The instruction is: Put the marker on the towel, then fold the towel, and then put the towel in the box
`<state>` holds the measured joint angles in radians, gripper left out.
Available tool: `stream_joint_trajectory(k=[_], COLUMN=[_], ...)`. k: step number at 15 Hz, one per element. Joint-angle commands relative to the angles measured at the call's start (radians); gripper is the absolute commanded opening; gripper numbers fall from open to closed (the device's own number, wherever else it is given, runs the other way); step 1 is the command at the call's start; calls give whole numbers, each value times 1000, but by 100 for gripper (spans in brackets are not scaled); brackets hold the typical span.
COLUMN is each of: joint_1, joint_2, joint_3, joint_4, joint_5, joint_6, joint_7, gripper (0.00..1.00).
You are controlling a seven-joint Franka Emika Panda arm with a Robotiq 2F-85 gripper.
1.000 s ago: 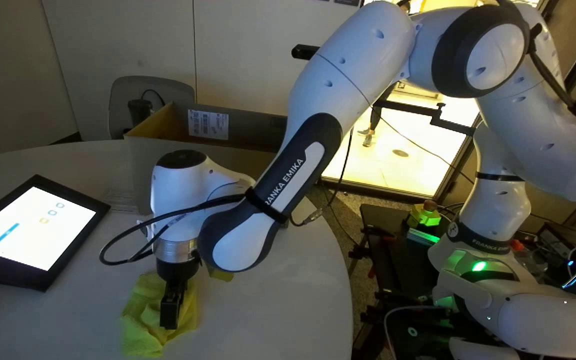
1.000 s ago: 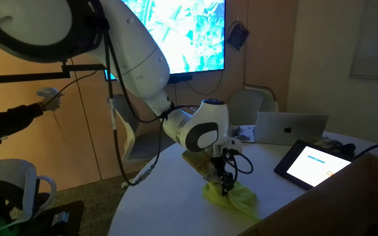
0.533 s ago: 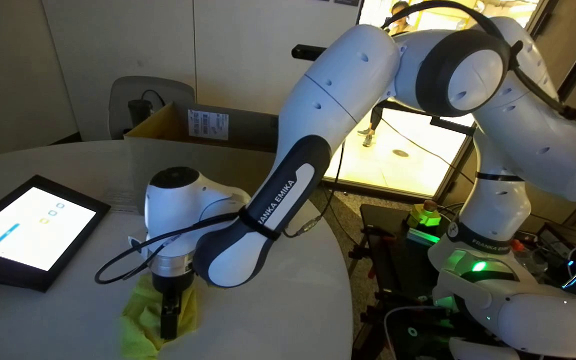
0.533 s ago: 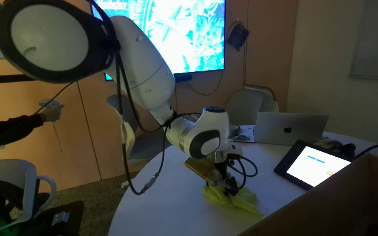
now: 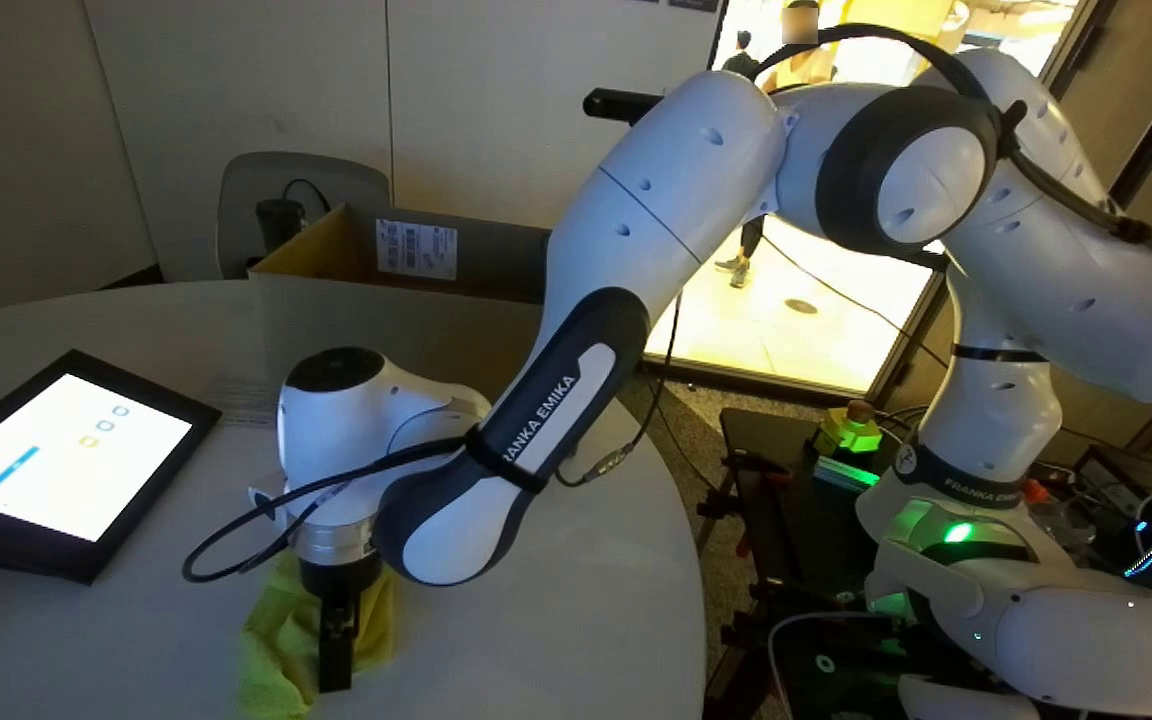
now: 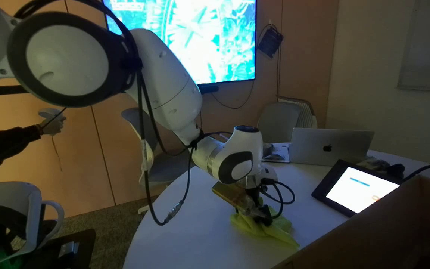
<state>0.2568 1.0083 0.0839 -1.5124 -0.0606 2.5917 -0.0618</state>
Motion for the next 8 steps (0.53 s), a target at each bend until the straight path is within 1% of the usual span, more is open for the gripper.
stream_joint_trajectory(k=[1,3,4,6,8], joint_1=[1,4,5,9,9], joint_2=[25,1,-14,-36,-66], joint_3=[-6,-9,-11,-17,-26], joint_4=[27,4,-14,-39,-78], joint_5=[-22,-24,-25,-29,-36], joint_6=[-34,-33,-28,-23,-13], joint_7=[8,12,15,21,28], gripper=[60,46,37,24,7])
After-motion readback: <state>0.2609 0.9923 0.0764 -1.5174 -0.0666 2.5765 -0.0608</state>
